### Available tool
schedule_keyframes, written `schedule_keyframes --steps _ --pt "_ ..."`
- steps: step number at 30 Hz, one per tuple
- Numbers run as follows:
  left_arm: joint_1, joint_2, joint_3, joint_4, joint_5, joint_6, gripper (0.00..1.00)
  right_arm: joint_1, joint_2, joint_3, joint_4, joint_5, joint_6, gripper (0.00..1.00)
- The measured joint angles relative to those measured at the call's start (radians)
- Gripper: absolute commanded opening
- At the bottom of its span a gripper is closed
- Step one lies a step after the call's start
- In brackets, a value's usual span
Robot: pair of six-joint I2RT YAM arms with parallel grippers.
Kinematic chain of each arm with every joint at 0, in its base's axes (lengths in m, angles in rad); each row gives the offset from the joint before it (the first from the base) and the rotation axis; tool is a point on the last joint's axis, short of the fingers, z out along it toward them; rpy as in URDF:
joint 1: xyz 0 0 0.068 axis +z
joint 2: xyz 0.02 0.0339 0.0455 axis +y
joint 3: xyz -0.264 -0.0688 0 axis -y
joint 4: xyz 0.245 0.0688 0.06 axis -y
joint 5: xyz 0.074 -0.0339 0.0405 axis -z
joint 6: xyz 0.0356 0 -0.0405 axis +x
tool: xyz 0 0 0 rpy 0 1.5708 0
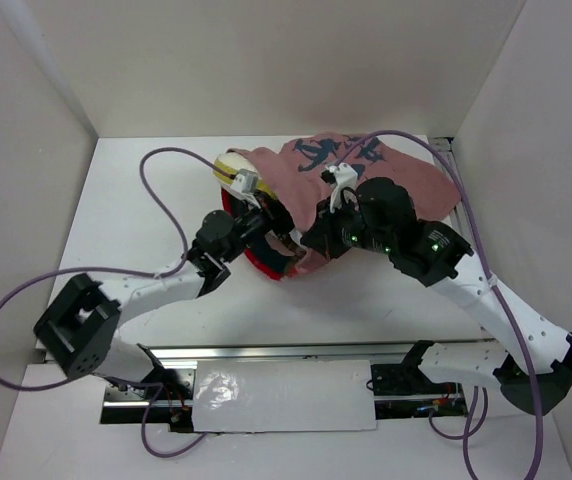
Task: Put the pillow into the pillowcase
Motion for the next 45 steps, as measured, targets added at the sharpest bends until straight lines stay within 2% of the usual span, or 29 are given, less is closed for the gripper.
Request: schedule_keyframes --steps 4,7,12,13,14,15,16,18,19,20,24,28,31,32,33,39,42,45 --pt "-0.007 0.194 0.02 0.035 -0.025 -0.005 0.0 0.004 0.002 -0.016 -0.009 -0.087 0.0 0.0" --pt "-0.015 0.297 -0.002 0.045 -0.04 -0.021 0.0 0.004 0.003 -0.016 -0.036 -0.095 -0.005 0.0" --pt "-0.028 0.251 -0.103 0.003 -0.04 -0.05 0.0 0.005 0.003 -0.025 -0.051 -0.097 -0.005 0.0" --pt "-0.028 0.231 -0.115 -0.061 -0.043 -0.057 0.11 0.006 0.002 -0.037 -0.05 -0.101 -0.007 0.15" --pt "-0.028 0.196 -0.124 -0.08 -0.045 -0.058 0.19 0.008 0.002 -0.045 -0.051 -0.108 -0.008 0.15" --pt "-0.029 0.178 -0.111 -0.15 -0.05 -0.058 0.24 0.012 0.002 -0.063 -0.045 -0.115 -0.016 0.24" --pt "-0.029 0.171 -0.089 -0.218 -0.054 -0.059 0.26 0.013 0.002 -0.073 -0.043 -0.122 -0.017 0.38" --pt "-0.03 0.169 -0.029 -0.379 -0.057 -0.058 0.33 0.025 0.003 -0.111 -0.036 -0.136 -0.022 0.54" --pt "-0.032 0.168 -0.021 -0.43 -0.058 -0.057 0.36 0.03 0.004 -0.124 -0.034 -0.14 -0.021 0.58" --pt "-0.034 0.163 -0.025 -0.476 -0.058 -0.059 0.45 0.036 0.007 -0.134 -0.037 -0.14 -0.023 0.64" --pt "-0.034 0.097 -0.128 -0.573 -0.051 -0.078 0.71 0.051 0.048 -0.15 -0.043 -0.1 -0.033 0.7" --pt "-0.033 -0.009 -0.212 -0.695 -0.078 -0.115 0.72 0.055 0.119 -0.143 -0.044 0.015 -0.038 0.72" --pt "-0.023 -0.054 -0.227 -0.765 -0.1 -0.146 0.64 0.055 0.197 -0.099 -0.038 0.137 -0.038 0.71" --pt "-0.011 -0.073 -0.234 -0.78 -0.101 -0.157 0.61 0.055 0.233 -0.073 -0.029 0.182 -0.039 0.67" --pt "0.005 -0.091 -0.241 -0.786 -0.101 -0.161 0.61 0.055 0.264 -0.054 -0.017 0.214 -0.045 0.67" --pt "0.216 -0.13 -0.24 -0.793 -0.021 -0.128 0.65 0.046 0.552 0.189 0.047 0.325 -0.11 0.67" --pt "0.321 -0.09 -0.182 -0.781 0.056 -0.101 0.65 0.034 0.711 0.329 0.065 0.32 -0.148 0.67" --pt "0.382 -0.008 -0.097 -0.741 0.142 -0.076 0.61 0.019 0.863 0.463 0.08 0.299 -0.185 0.67"
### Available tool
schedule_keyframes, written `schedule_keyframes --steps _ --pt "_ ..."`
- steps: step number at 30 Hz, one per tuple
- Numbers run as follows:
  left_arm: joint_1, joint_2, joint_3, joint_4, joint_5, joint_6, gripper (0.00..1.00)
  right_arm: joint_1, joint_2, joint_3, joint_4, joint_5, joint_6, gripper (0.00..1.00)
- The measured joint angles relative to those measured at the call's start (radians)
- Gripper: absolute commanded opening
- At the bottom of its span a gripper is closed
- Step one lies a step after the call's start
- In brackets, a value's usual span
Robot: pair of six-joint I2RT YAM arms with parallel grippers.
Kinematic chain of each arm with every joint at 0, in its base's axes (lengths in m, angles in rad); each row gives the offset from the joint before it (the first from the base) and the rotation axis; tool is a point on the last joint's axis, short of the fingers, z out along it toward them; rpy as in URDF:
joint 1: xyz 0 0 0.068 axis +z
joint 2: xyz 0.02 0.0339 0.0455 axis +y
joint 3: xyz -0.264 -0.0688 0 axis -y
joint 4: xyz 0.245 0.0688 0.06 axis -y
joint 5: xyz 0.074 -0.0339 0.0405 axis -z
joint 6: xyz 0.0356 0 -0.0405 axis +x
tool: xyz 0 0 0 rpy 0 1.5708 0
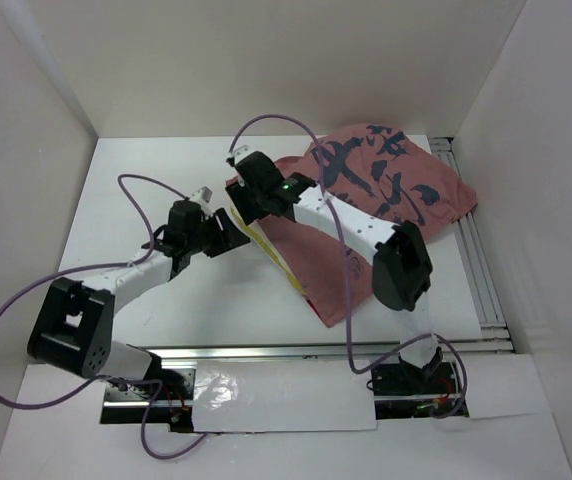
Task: Put the pillow into the pillowcase
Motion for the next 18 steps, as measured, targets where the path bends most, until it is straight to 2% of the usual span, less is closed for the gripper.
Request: schedule_keyframes --steps 3,6,10,12,13,14,16,17,18 --pt "0.037 0.093 0.074 0.044 0.068 0.017 0.55 -0.011 0.128 0.116 0.002 0.0 -0.025 0.66" --pt "0.05 0.191 0.146 0.06 0.114 0.024 0.53 -0.022 0.209 0.194 0.002 0.012 -0.043 0.63" --pt "0.061 0.282 0.182 0.091 0.174 0.026 0.5 -0.047 0.229 0.211 -0.002 0.017 -0.053 0.6" --pt "0.07 0.314 0.183 0.103 0.208 0.026 0.49 -0.064 0.229 0.211 -0.002 0.008 -0.054 0.55" --pt "0.076 0.328 0.183 0.111 0.224 0.025 0.49 -0.074 0.229 0.211 -0.003 0.004 -0.054 0.51" --pt "0.08 0.342 0.183 0.117 0.236 0.024 0.48 -0.082 0.229 0.21 -0.003 0.002 -0.055 0.39" --pt "0.086 0.363 0.183 0.131 0.258 0.022 0.47 -0.1 0.229 0.21 -0.004 0.002 -0.056 0.31" --pt "0.088 0.366 0.183 0.137 0.265 0.021 0.46 -0.108 0.229 0.209 -0.004 0.002 -0.055 0.23" --pt "0.089 0.37 0.183 0.145 0.274 0.02 0.44 -0.114 0.229 0.206 -0.003 0.002 -0.055 0.06"
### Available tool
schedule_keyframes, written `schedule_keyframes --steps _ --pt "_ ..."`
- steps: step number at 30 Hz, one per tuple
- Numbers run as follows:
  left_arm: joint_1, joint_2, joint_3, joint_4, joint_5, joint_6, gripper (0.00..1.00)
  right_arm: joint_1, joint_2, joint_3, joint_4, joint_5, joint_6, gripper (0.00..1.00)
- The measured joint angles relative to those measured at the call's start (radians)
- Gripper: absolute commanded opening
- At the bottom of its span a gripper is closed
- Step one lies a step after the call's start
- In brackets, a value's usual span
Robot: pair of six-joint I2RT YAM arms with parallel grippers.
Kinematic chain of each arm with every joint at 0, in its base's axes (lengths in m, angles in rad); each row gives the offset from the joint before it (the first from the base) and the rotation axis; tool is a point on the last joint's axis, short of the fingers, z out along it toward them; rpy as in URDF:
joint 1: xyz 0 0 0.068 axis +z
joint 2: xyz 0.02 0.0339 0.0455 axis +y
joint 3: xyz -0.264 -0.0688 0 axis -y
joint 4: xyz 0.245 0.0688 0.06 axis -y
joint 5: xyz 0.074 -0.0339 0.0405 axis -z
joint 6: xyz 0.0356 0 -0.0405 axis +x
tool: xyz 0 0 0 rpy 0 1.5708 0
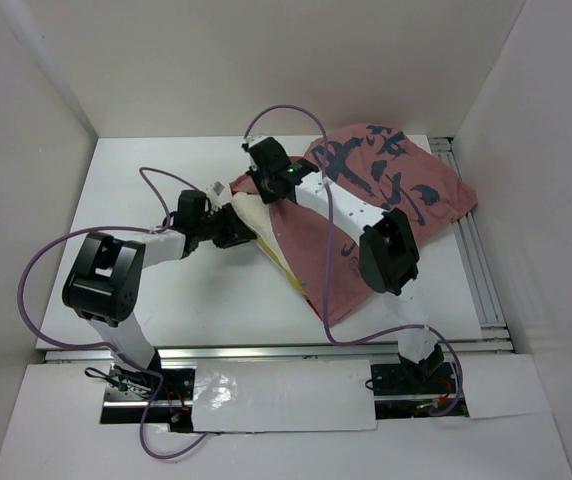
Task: Put the pillow into the pillowcase
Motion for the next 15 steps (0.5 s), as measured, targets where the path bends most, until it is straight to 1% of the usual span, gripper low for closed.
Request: schedule_keyframes --steps 1,5,7,8,12,14,15 --pt "0.0 0.002 0.0 0.006 0.006 -0.002 0.42 -0.007 0.0 -0.003 0.0 0.0 -0.006 0.0" --pt "0.0 0.004 0.0 0.043 0.037 -0.004 0.43 -0.028 -0.006 -0.011 -0.001 -0.016 0.001 0.0" --pt "-0.001 0.006 0.0 0.067 0.057 -0.004 0.48 -0.032 -0.02 -0.018 0.0 -0.043 0.001 0.0" --pt "-0.005 0.008 0.0 0.082 0.064 -0.002 0.54 -0.032 -0.033 -0.019 0.0 -0.072 0.001 0.0" --pt "-0.053 0.048 0.044 0.105 0.074 0.023 0.63 -0.026 -0.082 -0.019 -0.001 -0.156 0.0 0.0" --pt "-0.084 0.08 0.085 0.109 0.085 0.027 0.63 -0.016 -0.124 -0.019 -0.006 -0.19 -0.002 0.0" --pt "-0.095 0.096 0.099 0.122 0.096 0.023 0.59 -0.009 -0.145 -0.018 -0.01 -0.196 -0.004 0.0"
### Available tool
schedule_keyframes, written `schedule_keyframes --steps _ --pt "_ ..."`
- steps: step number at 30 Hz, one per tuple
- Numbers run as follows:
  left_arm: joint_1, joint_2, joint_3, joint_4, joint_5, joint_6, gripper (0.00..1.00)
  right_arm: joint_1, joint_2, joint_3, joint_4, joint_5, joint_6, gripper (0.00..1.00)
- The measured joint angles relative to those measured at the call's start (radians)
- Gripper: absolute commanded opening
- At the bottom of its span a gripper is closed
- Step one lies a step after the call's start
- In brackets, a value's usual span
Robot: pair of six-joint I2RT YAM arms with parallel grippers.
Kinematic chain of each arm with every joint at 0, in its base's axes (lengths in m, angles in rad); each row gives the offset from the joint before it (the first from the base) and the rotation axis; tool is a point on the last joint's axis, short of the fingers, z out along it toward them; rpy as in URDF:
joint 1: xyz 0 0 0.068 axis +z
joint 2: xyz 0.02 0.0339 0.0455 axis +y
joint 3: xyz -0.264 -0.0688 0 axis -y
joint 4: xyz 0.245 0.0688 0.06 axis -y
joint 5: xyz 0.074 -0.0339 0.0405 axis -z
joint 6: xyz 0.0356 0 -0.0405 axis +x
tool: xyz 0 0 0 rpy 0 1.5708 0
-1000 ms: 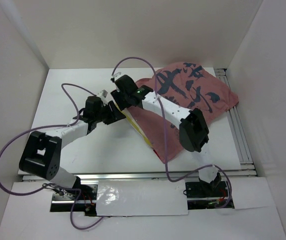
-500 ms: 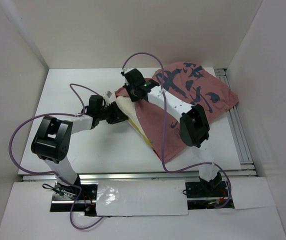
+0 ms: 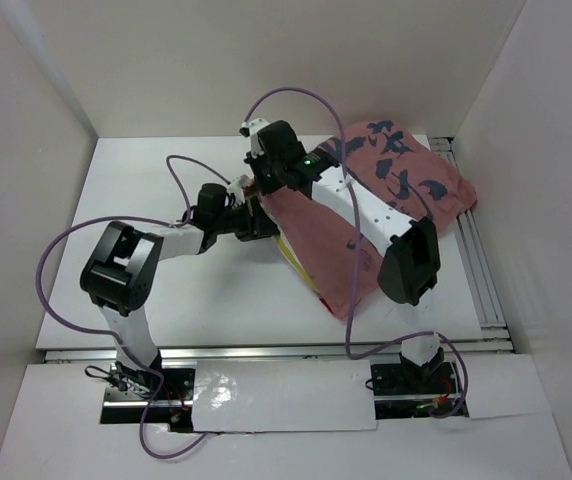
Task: Put the pillow into the pillowcase
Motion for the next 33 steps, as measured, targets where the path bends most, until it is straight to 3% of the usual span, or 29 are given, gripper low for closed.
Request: schedule_keyframes --steps 2,3,9,13,17,19,21,26,33 --pt "-0.011 0.026 0.006 0.056 0.029 -0.031 0.14 0.019 -0.054 0.0 -0.01 -0.005 -0.007 0.0" --pt "-0.013 0.037 0.002 0.094 0.05 -0.047 0.0 0.029 -0.082 0.0 -0.013 -0.003 -0.007 0.0" --pt "-0.013 0.027 -0.098 0.471 0.142 -0.217 0.0 0.106 -0.247 -0.031 -0.031 0.079 -0.005 0.0" --pt "-0.013 -0.109 -0.154 0.571 0.161 -0.284 0.0 0.184 -0.334 -0.036 -0.039 0.166 0.009 0.0" --pt "-0.072 -0.369 -0.145 0.446 0.008 -0.183 0.0 0.238 -0.4 -0.039 -0.034 0.189 0.039 0.0" --pt "-0.117 -0.418 -0.103 0.402 -0.069 -0.138 0.0 0.253 -0.43 -0.059 -0.029 0.177 0.053 0.0" --pt "-0.129 -0.38 -0.06 0.399 -0.084 -0.132 0.0 0.262 -0.449 -0.082 -0.022 0.174 0.059 0.0" --pt "-0.113 -0.113 0.003 0.443 -0.089 -0.174 0.0 0.25 -0.441 -0.091 -0.048 0.206 0.061 0.0" --pt "-0.22 -0.039 0.057 0.028 -0.422 -0.156 0.0 0.239 -0.414 -0.146 -0.124 0.195 0.061 0.0"
